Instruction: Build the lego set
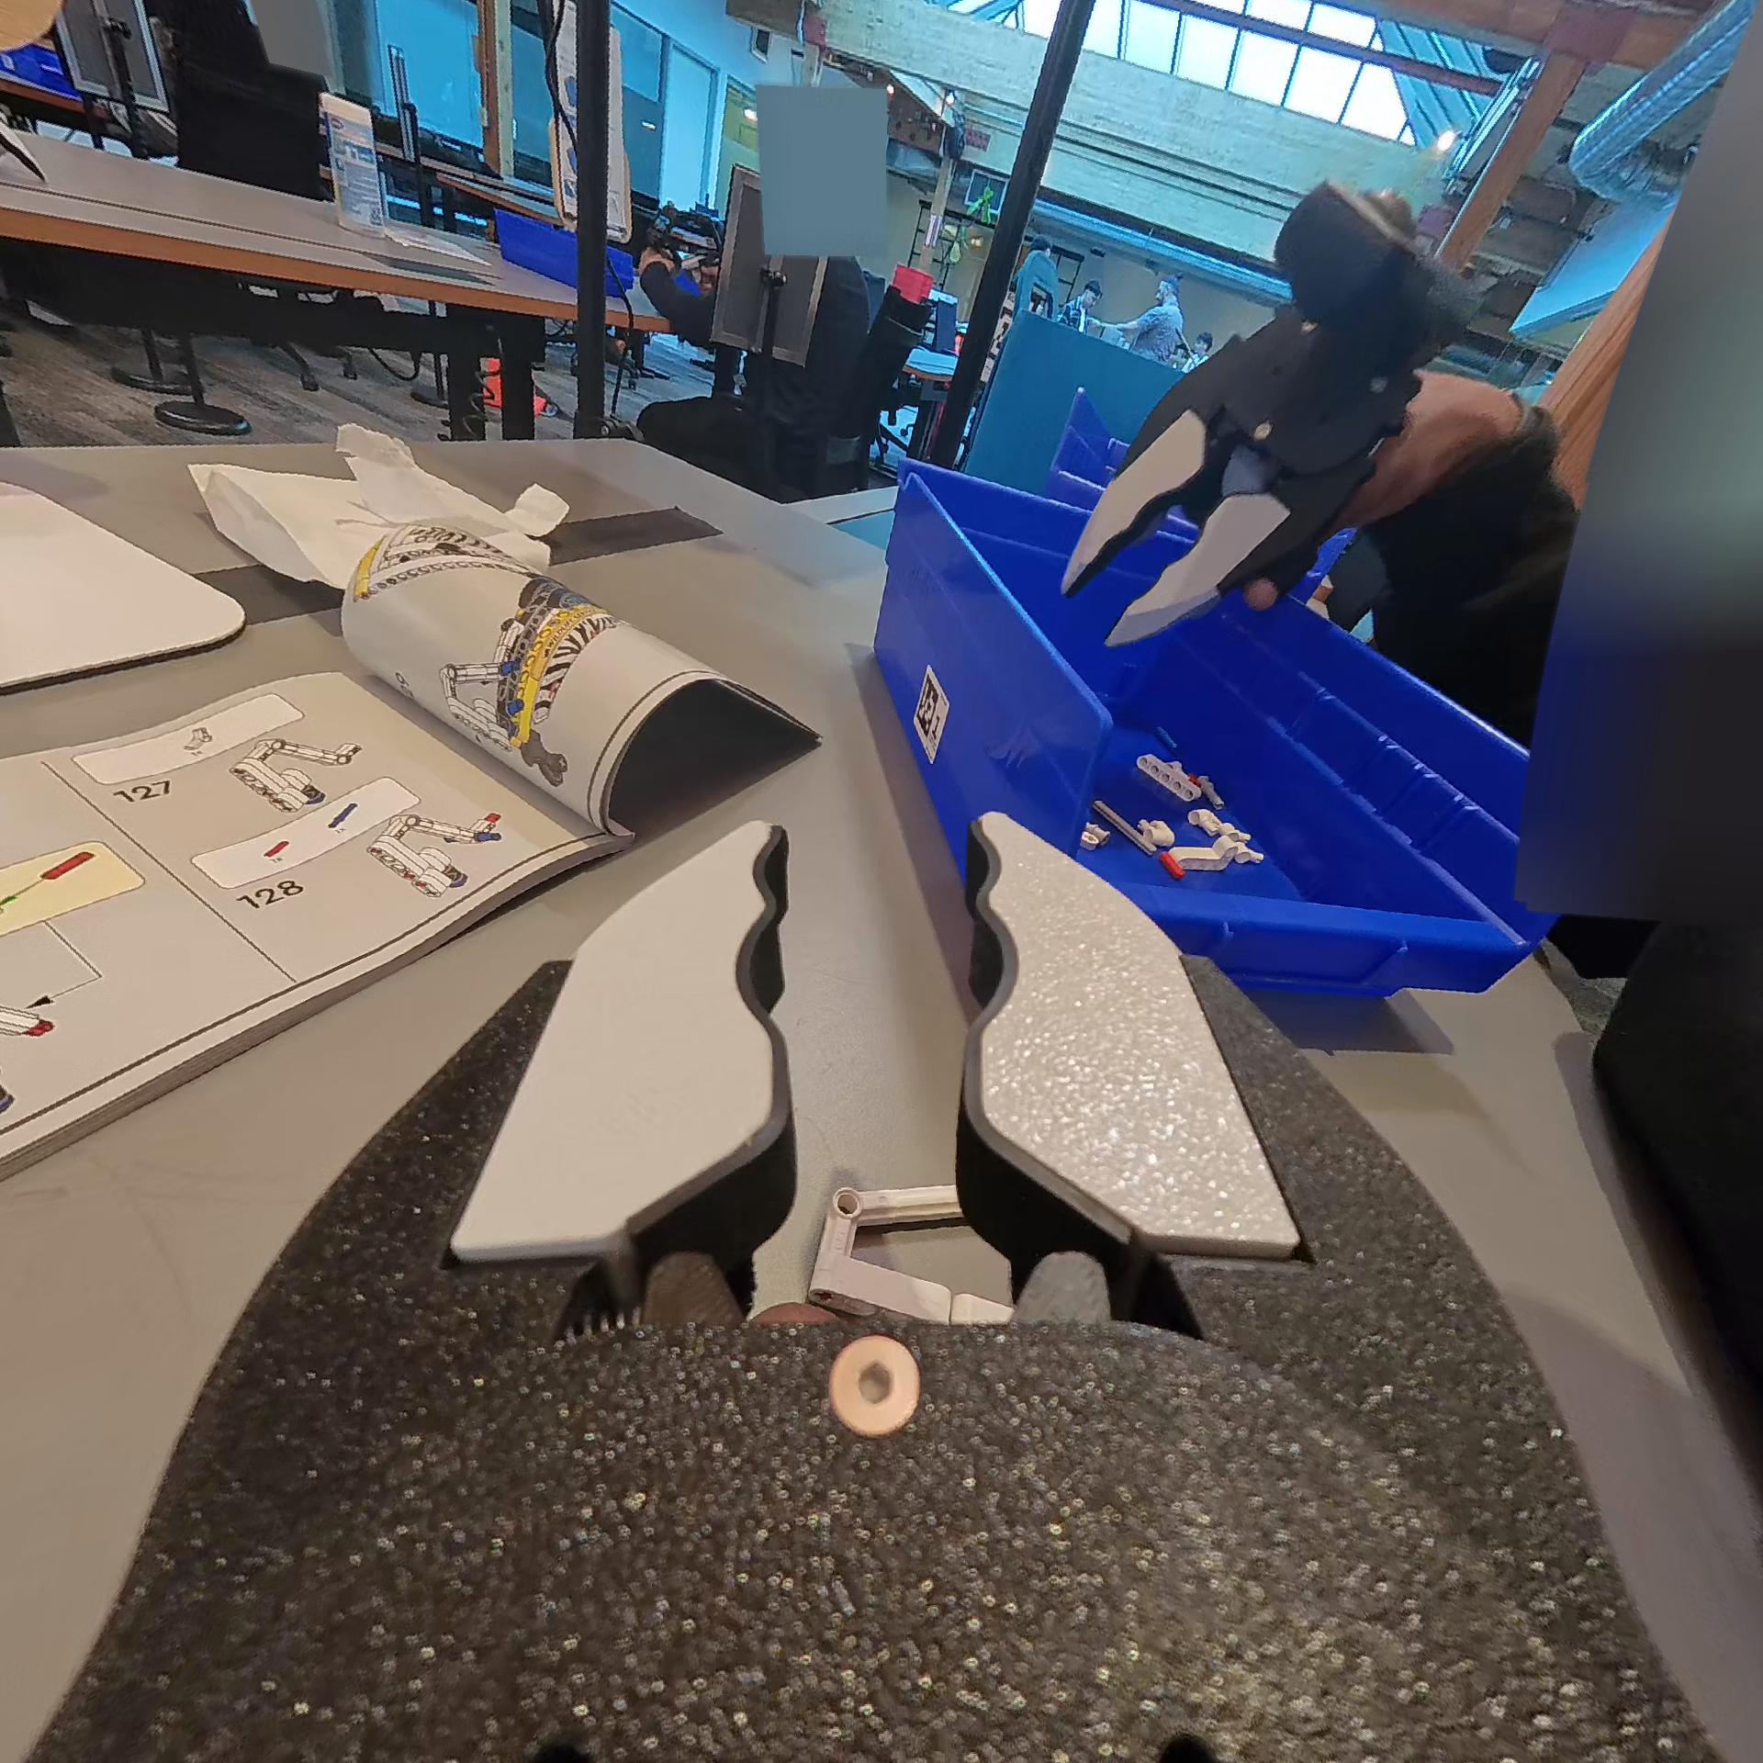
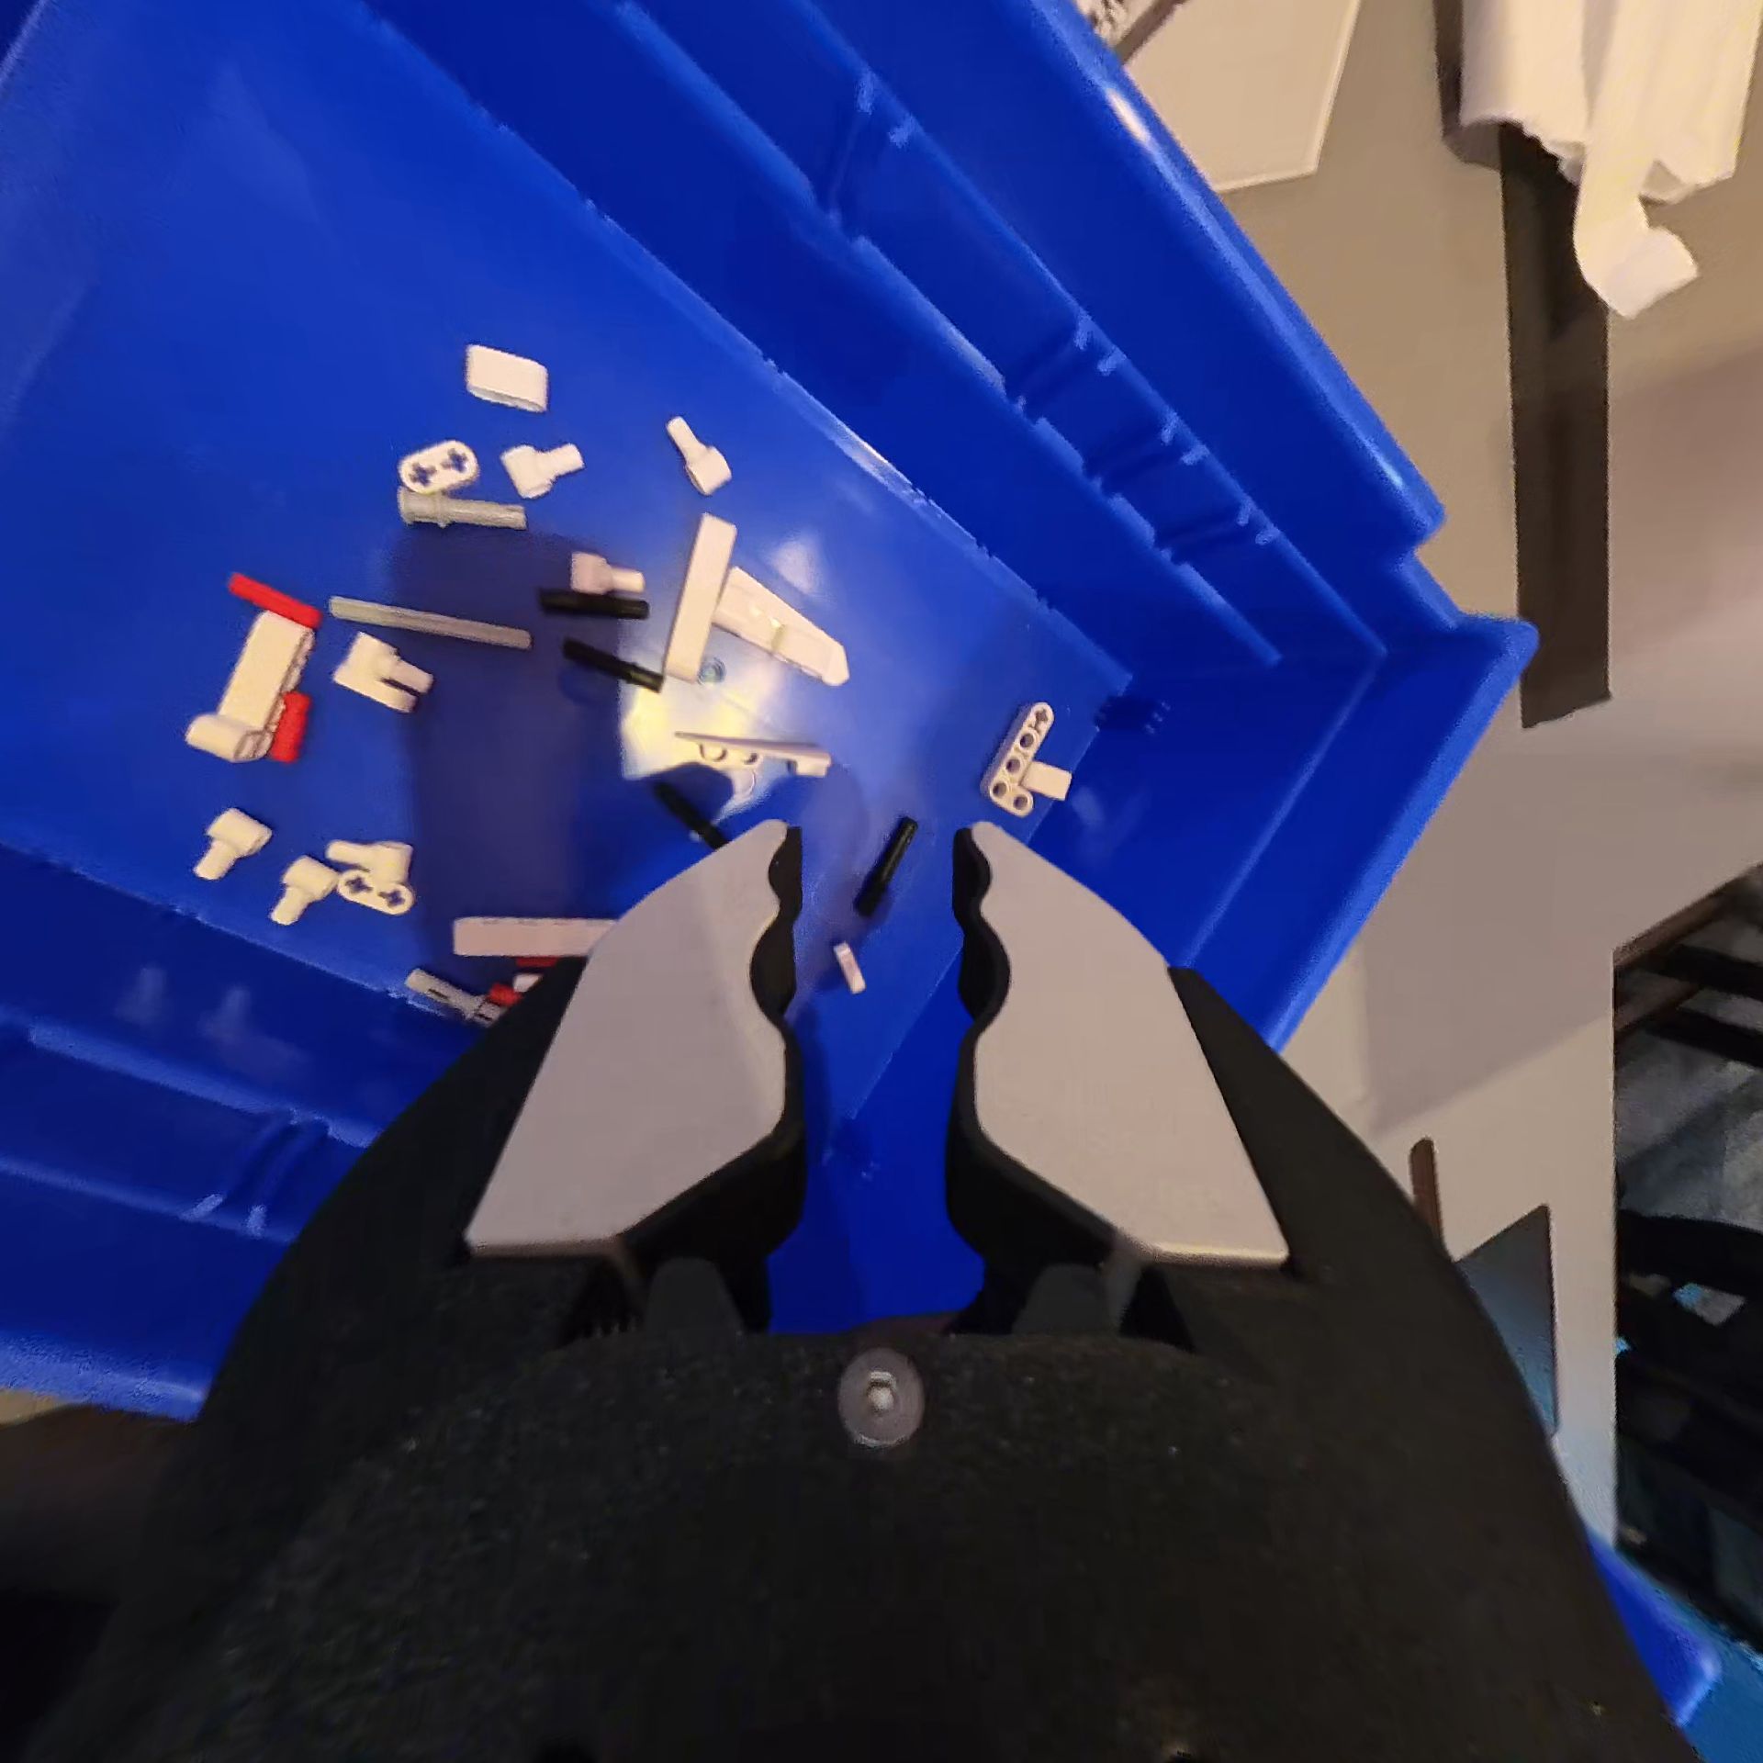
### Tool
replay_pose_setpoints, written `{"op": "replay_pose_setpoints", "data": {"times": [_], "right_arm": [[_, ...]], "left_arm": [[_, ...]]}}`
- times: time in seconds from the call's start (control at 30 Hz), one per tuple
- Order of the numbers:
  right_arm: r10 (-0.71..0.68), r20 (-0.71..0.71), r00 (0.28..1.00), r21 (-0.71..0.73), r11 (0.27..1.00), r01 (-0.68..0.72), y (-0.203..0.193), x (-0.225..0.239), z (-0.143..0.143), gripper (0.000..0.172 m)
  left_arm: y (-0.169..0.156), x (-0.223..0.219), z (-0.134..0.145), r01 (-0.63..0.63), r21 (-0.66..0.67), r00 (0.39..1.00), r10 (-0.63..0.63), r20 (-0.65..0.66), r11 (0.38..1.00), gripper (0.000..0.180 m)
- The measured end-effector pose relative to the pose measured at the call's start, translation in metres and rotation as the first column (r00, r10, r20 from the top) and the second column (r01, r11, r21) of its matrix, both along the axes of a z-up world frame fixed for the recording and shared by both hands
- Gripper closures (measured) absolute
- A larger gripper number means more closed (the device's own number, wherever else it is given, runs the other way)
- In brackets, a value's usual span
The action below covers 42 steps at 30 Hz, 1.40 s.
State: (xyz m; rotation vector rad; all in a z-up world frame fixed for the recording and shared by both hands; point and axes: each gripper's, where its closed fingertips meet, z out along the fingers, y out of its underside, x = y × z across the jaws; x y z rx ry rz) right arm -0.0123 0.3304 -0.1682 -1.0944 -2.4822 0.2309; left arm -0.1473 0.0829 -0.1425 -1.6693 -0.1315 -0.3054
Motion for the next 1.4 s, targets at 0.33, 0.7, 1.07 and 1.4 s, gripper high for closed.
{"op": "replay_pose_setpoints", "data": {"times": [0.33,0.7,1.07,1.4], "right_arm": [[0.079,0.198,0.977,0.066,0.993,-0.093,-0.006,0.006,-0.032,0.146],[0.010,0.765,0.643,0.169,0.961,-0.217,0.016,0.083,-0.045,0.144],[-0.239,0.152,0.959,0.058,0.971,0.233,0.031,0.033,0.011,0.133],[-0.576,-0.341,0.743,-0.480,0.786,0.389,0.071,0.043,0.055,0.132]], "left_arm": [[0.000,0.000,0.000,0.000,0.002,1.000,0.000,0.002,1.000,0.144],[0.000,0.002,0.000,0.004,-0.001,1.000,-0.004,-0.009,1.000,0.144],[0.007,0.043,0.027,0.176,-0.051,0.964,-0.183,-0.192,0.983,0.144],[0.129,0.164,0.063,0.561,-0.398,0.564,-0.687,-0.458,0.726,0.135]]}}
